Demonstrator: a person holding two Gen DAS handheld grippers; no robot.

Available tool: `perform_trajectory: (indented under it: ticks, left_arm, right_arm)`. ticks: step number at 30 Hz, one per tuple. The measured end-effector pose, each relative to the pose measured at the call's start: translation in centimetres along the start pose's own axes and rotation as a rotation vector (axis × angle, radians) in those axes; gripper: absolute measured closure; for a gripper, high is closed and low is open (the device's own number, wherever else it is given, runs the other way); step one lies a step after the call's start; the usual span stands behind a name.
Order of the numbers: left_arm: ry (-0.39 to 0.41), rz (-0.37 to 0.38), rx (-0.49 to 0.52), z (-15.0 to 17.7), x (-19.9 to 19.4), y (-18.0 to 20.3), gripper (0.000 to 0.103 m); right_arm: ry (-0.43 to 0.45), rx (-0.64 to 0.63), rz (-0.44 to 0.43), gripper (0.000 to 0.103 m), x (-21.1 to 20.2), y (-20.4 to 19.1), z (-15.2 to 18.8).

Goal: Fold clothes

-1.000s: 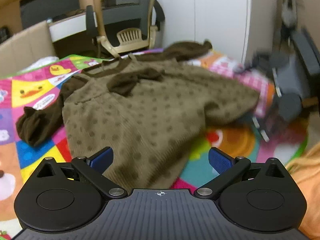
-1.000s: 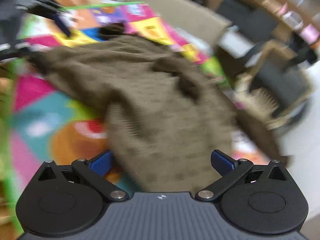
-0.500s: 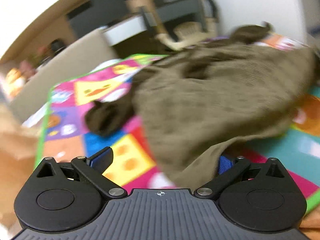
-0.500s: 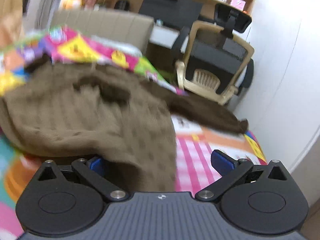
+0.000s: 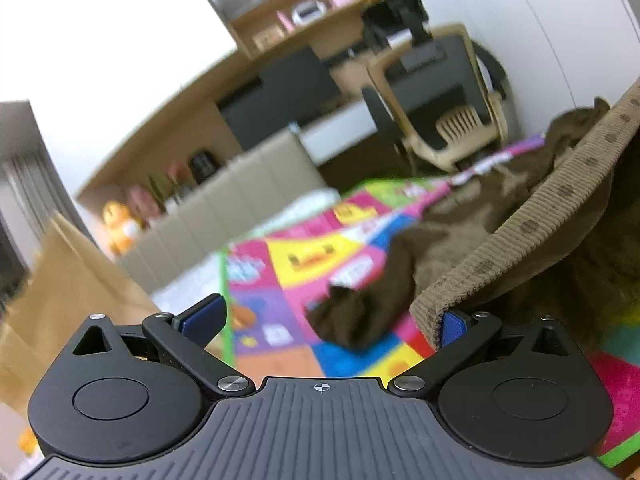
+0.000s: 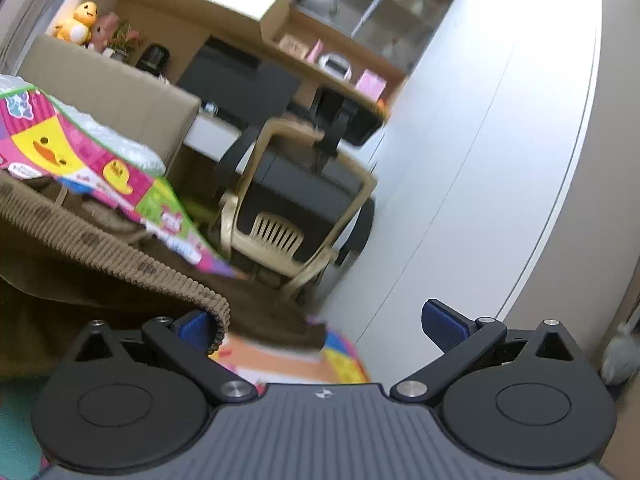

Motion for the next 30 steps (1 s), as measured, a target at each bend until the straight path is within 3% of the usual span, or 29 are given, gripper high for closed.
perform_trajectory:
  ticks: [2, 4, 9, 13, 18, 20, 26, 30]
  left_arm:
    - [0.008, 0.005, 0.01, 0.0, -0.8, -0.2, 0.0]
    - [-0.038, 0.059, 0.037, 0.7, -0.5, 0.3, 0.0]
    - [-0.25, 0.256, 0.16, 4.7, 1.7, 3.4, 0.0]
    - [-0.336, 0.431, 0.156, 6.8, 2.3, 3.8, 0.0]
    - [-0.278, 0.538, -0.019, 3.7, 2.7, 1.5, 0.0]
    - [-0.259, 0.595, -0.15, 2.2, 3.8, 0.4, 0.0]
    - [-0.32, 0.653, -0.637, 0.1, 11.6, -3.6, 0.0]
    - [-0.404, 0.593, -0.87, 1.1, 17.6, -5.8, 0.0]
  right_arm:
    - [-0.007, -0.023, -0.017, 0.0, -0.4, 0.3, 0.5]
    - [-0.074, -0.081, -0.064, 0.0, 0.2, -0.3, 1.6]
    - [-0.289, -0.239, -0.218, 0.0, 1.7, -2.5, 7.2]
    - [-0.32, -0.212, -0.328, 0.0, 0.9, -1.8, 9.2]
    - [-0.158, -0.042, -0.532, 0.0, -0.9, 0.6, 5.6]
    - [-0.121, 0.062, -0.636, 0.0, -0.5, 0.9, 3.6]
    - [-0.268, 0.217, -0.841, 0.0, 5.5, -4.0, -1.6]
    - [-0.403, 0.26, -0.902, 0.0, 9.8, -8.5, -3.3]
Point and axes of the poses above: each gripper's, at about its wrist camera, not at the fingertips, and x roughly the way its jaws point, y to its right, z to its underside, the point moved 2 cm from there along x, roughly the way its jaws point, and after that the axes turned 13 degrees about -y, right-handed, at the moved point
